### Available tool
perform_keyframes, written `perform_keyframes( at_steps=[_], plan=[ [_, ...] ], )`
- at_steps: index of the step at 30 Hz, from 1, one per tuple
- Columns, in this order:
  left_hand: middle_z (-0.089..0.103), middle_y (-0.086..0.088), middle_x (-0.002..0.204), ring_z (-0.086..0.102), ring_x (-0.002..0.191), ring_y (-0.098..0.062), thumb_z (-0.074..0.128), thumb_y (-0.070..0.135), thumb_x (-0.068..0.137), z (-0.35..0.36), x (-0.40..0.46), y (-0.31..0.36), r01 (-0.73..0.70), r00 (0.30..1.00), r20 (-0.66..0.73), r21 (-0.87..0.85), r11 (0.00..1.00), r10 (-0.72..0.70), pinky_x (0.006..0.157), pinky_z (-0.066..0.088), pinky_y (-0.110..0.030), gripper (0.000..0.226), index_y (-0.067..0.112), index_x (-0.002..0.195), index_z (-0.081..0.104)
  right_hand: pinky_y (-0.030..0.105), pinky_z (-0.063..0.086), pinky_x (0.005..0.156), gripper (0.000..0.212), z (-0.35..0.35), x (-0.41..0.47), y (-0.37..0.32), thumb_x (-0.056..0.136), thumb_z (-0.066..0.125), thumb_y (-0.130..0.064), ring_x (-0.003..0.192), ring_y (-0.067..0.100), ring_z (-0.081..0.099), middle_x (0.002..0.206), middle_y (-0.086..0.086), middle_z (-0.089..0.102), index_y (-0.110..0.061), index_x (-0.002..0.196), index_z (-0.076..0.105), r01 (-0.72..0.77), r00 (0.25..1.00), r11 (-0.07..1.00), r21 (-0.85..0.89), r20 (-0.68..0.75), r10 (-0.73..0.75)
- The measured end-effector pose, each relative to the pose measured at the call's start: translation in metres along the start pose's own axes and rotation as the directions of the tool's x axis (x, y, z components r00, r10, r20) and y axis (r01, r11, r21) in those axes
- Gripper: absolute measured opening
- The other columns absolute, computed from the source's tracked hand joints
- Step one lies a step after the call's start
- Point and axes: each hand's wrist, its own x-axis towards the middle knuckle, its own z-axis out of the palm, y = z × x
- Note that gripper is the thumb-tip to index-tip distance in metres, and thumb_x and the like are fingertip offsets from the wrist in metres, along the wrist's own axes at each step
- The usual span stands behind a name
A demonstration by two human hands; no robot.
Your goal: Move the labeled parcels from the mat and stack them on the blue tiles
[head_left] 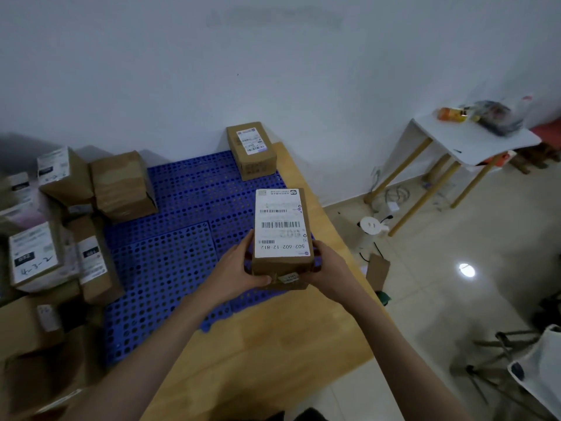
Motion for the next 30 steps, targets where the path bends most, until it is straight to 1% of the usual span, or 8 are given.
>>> perform_keyframes(
  at_steps=[8, 10, 12, 15, 19, 24, 27, 30],
  plan=[
    [0.05, 0.004, 0.138, 0.056, 0.113, -0.017, 0.081, 0.036, 0.076, -0.002, 0.048, 0.001, 0.058, 0.998, -0.016, -0.007, 0.998, -0.059, 0.088, 0.05, -0.034, 0.111, 0.03, 0.156, 0.003, 0.042, 0.054, 0.091, 0.07, -0.014, 0.059, 0.008, 0.076, 0.075, -0.008, 0.112, 0.02, 0.058, 0.125, 0.0, 0.059, -0.015, 0.139, 0.046, 0.01, 0.996, 0.998, 0.064, 0.084, -0.016],
    [0.052, 0.004, 0.136, 0.058, 0.108, -0.015, 0.081, 0.036, 0.076, -0.001, 0.061, 0.002, 0.081, 0.996, -0.023, -0.014, 0.997, -0.081, 0.086, 0.051, -0.034, 0.111, 0.029, 0.156, 0.004, 0.033, 0.055, 0.084, 0.071, -0.018, 0.075, 0.011, 0.076, 0.076, -0.009, 0.108, 0.017, 0.058, 0.123, -0.001, 0.059, -0.015, 0.139, 0.046, 0.007, 0.993, 0.998, 0.07, 0.113, -0.015],
    [0.051, 0.003, 0.134, 0.059, 0.107, -0.016, 0.081, 0.037, 0.076, 0.0, 0.073, 0.001, 0.11, 0.993, -0.03, -0.027, 0.994, -0.111, 0.088, 0.051, -0.038, 0.112, 0.029, 0.156, 0.004, 0.017, 0.051, 0.07, 0.07, -0.021, 0.091, 0.015, 0.076, 0.076, -0.009, 0.102, 0.013, 0.057, 0.123, -0.002, 0.06, -0.016, 0.139, 0.046, 0.019, 0.989, 0.998, 0.061, 0.147, -0.028],
    [0.051, 0.001, 0.134, 0.058, 0.108, -0.017, 0.081, 0.038, 0.075, 0.004, 0.091, -0.001, 0.155, 0.987, -0.028, -0.047, 0.987, -0.157, 0.089, 0.051, -0.041, 0.112, 0.029, 0.156, 0.004, 0.015, 0.047, 0.071, 0.069, -0.026, 0.119, 0.021, 0.075, 0.076, -0.009, 0.101, 0.012, 0.057, 0.122, -0.003, 0.061, -0.017, 0.138, 0.048, 0.03, 0.982, 0.999, 0.037, 0.186, -0.036],
    [0.055, 0.005, 0.131, 0.059, 0.094, -0.008, 0.081, 0.038, 0.074, 0.008, 0.12, -0.003, 0.161, 0.986, -0.034, -0.084, 0.983, -0.164, 0.081, 0.053, -0.032, 0.11, 0.035, 0.154, 0.006, 0.004, 0.043, 0.058, 0.066, -0.031, 0.155, 0.028, 0.074, 0.077, -0.012, 0.089, -0.004, 0.055, 0.102, -0.021, 0.056, -0.02, 0.135, 0.051, 0.044, 0.971, 0.999, 0.016, 0.236, -0.047],
    [0.057, 0.006, 0.125, 0.063, 0.088, -0.009, 0.08, 0.04, 0.075, 0.007, 0.162, -0.013, 0.229, 0.972, -0.033, -0.089, 0.969, -0.233, 0.08, 0.055, -0.038, 0.11, 0.034, 0.155, 0.005, 0.006, 0.043, 0.063, 0.07, -0.029, 0.205, 0.033, 0.071, 0.08, -0.016, 0.086, -0.011, 0.055, 0.097, -0.032, 0.053, -0.022, 0.134, 0.051, 0.048, 0.964, 0.999, 0.008, 0.262, -0.048],
    [0.057, 0.004, 0.13, 0.064, 0.094, -0.013, 0.081, 0.04, 0.073, 0.004, 0.187, -0.021, 0.252, 0.965, -0.054, -0.1, 0.963, -0.258, 0.081, 0.055, -0.038, 0.112, 0.033, 0.155, 0.005, 0.013, 0.047, 0.07, 0.075, -0.025, 0.235, 0.035, 0.07, 0.084, -0.02, 0.093, -0.003, 0.058, 0.106, -0.019, 0.059, -0.019, 0.136, 0.049, 0.052, 0.959, 0.998, 0.025, 0.277, -0.057],
    [0.055, 0.005, 0.135, 0.061, 0.101, -0.012, 0.081, 0.04, 0.072, 0.001, 0.209, -0.027, 0.249, 0.963, -0.076, -0.105, 0.963, -0.257, 0.076, 0.052, -0.027, 0.111, 0.037, 0.154, 0.006, 0.028, 0.054, 0.082, 0.081, -0.018, 0.261, 0.039, 0.07, 0.085, -0.023, 0.103, 0.007, 0.058, 0.124, -0.004, 0.059, -0.018, 0.139, 0.044, 0.046, 0.962, 0.999, 0.022, 0.268, -0.051]
  ],
)
